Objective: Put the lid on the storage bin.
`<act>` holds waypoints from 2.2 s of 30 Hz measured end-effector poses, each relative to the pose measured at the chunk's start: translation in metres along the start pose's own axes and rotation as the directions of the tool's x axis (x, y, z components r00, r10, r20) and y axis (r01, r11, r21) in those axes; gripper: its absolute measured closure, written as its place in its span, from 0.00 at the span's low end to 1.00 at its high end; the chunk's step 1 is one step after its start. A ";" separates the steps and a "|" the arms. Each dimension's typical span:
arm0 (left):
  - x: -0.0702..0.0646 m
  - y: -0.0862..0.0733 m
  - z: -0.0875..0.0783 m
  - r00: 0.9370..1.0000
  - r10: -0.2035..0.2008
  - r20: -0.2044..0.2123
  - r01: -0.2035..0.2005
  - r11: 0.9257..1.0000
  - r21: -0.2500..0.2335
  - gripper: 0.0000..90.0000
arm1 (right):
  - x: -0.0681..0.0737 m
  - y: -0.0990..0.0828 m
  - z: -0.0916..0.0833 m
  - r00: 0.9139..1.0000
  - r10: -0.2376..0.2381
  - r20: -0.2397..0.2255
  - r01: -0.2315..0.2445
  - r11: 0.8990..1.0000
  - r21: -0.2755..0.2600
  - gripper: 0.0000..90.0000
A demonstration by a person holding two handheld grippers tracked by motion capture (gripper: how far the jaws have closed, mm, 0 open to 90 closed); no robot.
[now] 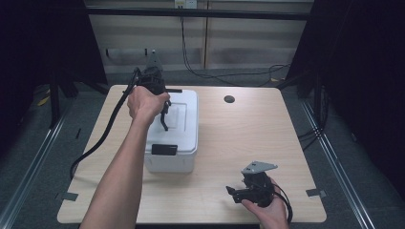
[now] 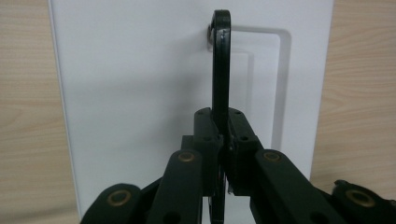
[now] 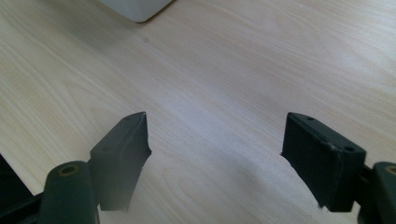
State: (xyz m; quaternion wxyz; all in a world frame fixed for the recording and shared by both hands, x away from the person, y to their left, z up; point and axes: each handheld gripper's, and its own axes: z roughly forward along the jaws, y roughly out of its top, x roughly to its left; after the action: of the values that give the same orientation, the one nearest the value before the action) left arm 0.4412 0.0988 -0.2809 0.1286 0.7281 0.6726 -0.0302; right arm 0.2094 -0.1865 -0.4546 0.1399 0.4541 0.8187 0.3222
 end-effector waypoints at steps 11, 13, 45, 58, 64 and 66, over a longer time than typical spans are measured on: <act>0.003 0.002 0.008 1.000 -0.006 -0.005 0.006 1.000 0.012 0.94 | 0.000 0.000 0.000 1.000 -0.002 -0.002 0.002 1.000 0.000 0.25; 0.003 0.002 0.008 1.000 0.001 -0.003 -0.001 1.000 0.020 0.94 | 0.000 0.000 0.000 1.000 -0.001 -0.001 0.001 1.000 0.005 0.25; 0.005 0.004 0.022 1.000 0.003 0.000 -0.003 1.000 0.024 0.94 | 0.000 0.000 0.001 1.000 -0.007 0.000 0.007 1.000 0.011 0.25; 0.008 0.004 0.025 0.999 0.049 -0.008 -0.049 0.998 0.026 0.90 | 0.000 0.000 0.001 1.000 -0.008 -0.001 0.008 1.000 0.010 0.25; 0.009 0.003 0.025 0.998 0.069 -0.004 -0.069 0.998 0.008 0.81 | 0.000 0.000 0.002 1.000 -0.011 -0.001 0.011 1.000 0.008 0.25; 0.010 0.003 0.024 0.997 0.074 -0.009 -0.074 0.997 0.000 0.73 | 0.000 0.000 0.002 1.000 -0.010 -0.002 0.010 1.000 0.011 0.25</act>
State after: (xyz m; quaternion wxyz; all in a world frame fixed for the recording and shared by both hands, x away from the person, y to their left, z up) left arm 0.4482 0.1027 -0.3056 0.1268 0.7526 0.6458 -0.0222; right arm 0.2103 -0.1856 -0.4557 0.1385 0.4504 0.8229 0.3175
